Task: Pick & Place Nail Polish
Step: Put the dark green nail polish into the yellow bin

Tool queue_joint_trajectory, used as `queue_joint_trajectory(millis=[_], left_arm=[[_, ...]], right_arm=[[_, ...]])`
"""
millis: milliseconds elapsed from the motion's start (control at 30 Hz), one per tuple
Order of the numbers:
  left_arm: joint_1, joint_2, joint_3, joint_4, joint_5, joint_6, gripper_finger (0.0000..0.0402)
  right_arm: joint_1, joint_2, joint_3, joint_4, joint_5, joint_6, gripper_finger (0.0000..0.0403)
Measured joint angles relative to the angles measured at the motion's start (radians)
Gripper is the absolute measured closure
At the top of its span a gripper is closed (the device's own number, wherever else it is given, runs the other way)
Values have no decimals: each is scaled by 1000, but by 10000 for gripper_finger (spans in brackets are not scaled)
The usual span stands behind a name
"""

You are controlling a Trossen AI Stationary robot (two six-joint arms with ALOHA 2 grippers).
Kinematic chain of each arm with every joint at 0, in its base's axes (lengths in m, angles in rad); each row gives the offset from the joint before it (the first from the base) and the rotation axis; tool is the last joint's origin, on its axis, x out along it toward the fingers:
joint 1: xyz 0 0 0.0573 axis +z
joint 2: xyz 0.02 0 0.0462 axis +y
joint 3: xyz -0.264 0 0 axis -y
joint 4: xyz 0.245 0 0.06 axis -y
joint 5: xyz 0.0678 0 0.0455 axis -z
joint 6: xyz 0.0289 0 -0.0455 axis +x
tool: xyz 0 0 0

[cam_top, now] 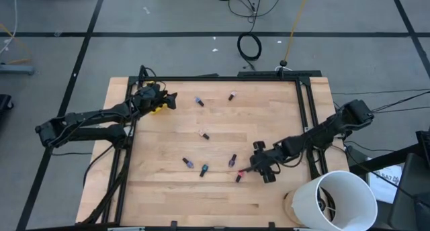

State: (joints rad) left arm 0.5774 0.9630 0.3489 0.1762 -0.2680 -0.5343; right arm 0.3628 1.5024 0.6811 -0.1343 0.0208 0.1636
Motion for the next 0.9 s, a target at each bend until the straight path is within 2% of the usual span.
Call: queue_joint_trajectory(millis=[333, 500, 700, 900], left_arm=[[0, 0, 0, 0, 3, 4, 119], [-11, 0, 0, 0, 5, -9, 119], [-45, 0, 0, 1, 16, -2, 119], [-95, 3, 0, 68, 148, -19, 119]], right_arm=[[-75, -3, -17, -39, 2, -81, 300], [-89, -4, -27, -25, 11, -90, 307], [-93, -84, -33, -36, 161, -132, 308], [-98, -193, -31, 15, 326, -232, 308]])
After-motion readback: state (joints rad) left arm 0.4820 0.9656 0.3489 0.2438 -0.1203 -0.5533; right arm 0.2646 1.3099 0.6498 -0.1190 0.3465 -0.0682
